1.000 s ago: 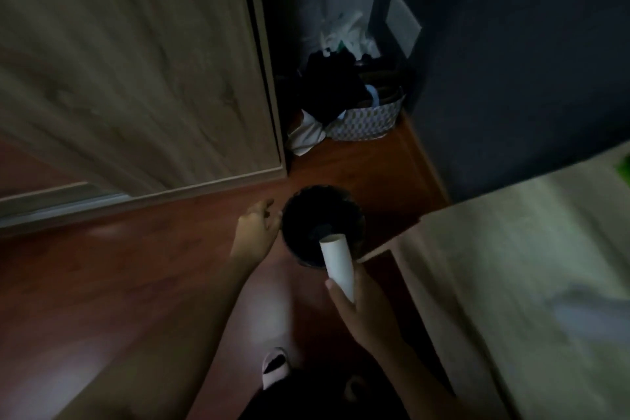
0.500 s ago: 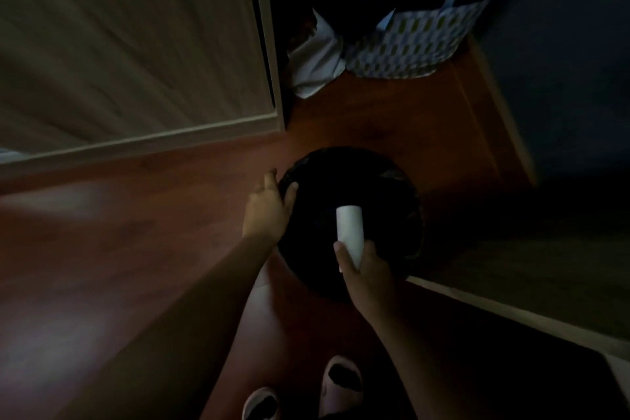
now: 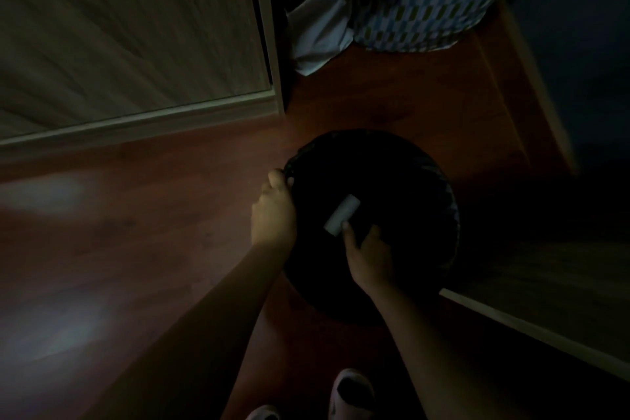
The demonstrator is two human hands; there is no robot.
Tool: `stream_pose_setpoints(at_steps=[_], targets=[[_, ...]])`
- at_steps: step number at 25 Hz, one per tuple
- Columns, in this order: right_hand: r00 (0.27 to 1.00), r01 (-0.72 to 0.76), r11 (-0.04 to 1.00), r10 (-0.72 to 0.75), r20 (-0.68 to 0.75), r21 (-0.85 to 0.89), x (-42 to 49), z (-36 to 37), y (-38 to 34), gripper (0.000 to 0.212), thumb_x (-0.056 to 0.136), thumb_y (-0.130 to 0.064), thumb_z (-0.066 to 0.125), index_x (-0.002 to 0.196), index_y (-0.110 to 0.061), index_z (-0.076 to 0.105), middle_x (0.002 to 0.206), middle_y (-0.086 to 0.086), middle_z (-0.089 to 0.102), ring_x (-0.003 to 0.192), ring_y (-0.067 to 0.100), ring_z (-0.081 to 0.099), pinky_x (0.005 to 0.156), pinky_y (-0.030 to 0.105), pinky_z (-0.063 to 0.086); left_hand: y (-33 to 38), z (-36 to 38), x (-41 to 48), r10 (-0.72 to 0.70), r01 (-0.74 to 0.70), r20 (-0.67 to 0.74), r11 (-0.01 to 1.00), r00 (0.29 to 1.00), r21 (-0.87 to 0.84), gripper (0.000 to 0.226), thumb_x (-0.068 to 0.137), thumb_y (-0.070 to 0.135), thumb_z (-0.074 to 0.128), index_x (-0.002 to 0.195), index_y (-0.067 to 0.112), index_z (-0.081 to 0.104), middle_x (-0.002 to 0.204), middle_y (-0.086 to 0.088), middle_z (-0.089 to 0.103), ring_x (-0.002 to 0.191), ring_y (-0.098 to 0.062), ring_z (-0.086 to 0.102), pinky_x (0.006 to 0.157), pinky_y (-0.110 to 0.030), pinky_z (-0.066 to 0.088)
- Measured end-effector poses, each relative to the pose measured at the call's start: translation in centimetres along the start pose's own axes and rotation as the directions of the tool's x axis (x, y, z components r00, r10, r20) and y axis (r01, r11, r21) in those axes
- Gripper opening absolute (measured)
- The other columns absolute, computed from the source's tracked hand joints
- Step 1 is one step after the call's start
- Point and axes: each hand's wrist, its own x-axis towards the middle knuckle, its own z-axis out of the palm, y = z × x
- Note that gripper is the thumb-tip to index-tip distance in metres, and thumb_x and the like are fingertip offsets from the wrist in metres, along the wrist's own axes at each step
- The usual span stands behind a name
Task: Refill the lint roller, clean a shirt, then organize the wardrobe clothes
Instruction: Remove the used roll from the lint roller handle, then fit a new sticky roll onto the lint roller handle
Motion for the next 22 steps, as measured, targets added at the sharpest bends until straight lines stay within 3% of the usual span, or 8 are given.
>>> stream_pose_setpoints(at_steps=[6,11,15,22], targets=[[0.991,0.117,0.984,-0.124,-0.046,-0.138,-5.9,-5.5,-4.8,0.068,0.091,-0.056,0.035,0.143,-0.013,0.027,0.139,0.012,0.046,0.123,0.03,0.048,0.094,0.034,0.042,3.1,-6.3,-2.4,-0.043,0.046,-0.069,0.998,0.997,0.036,0.048,0.1,0.041,0.033,0.132,0.006,0.039,0.122,-0.024,0.055,0.103,-0.045,0.058,0.079,-0.044,0.045],[0.981,0.182,0.972,-0.19,-0.038,-0.148,-16.7,-11.8,-13.0,0.068,0.092,-0.056,0.031,0.145,-0.014,0.023,0.143,0.013,0.043,0.126,0.029,0.046,0.097,0.037,0.042,9.7,-17.8,-8.5,0.015,-0.015,-0.117,1.0,0.993,0.005,0.043,0.1,0.036,0.036,0.128,0.004,0.045,0.118,-0.024,0.059,0.102,-0.045,0.058,0.078,-0.042,0.044],[0.946,0.281,0.944,-0.303,-0.115,-0.174,-28.4,-17.1,-18.7,0.064,0.093,-0.052,0.034,0.142,-0.012,0.027,0.143,0.012,0.042,0.128,0.027,0.044,0.102,0.037,0.039,16.4,-26.4,-16.4,0.105,-0.109,-0.11,0.994,0.988,-0.026,0.037,0.101,0.034,0.036,0.116,0.003,0.049,0.111,-0.026,0.062,0.099,-0.045,0.059,0.076,-0.041,0.043],[0.779,0.482,0.804,-0.576,-0.25,-0.348,-46.8,-26.5,-19.7,0.057,0.093,-0.048,0.038,0.135,-0.008,0.037,0.127,0.017,0.052,0.115,0.031,0.051,0.092,0.039,0.044,23.0,-35.3,-33.0,0.222,-0.23,-0.144,0.972,0.964,-0.047,0.037,0.101,0.029,0.037,0.115,-0.002,0.052,0.109,-0.031,0.062,0.102,-0.047,0.056,0.078,-0.043,0.042]])
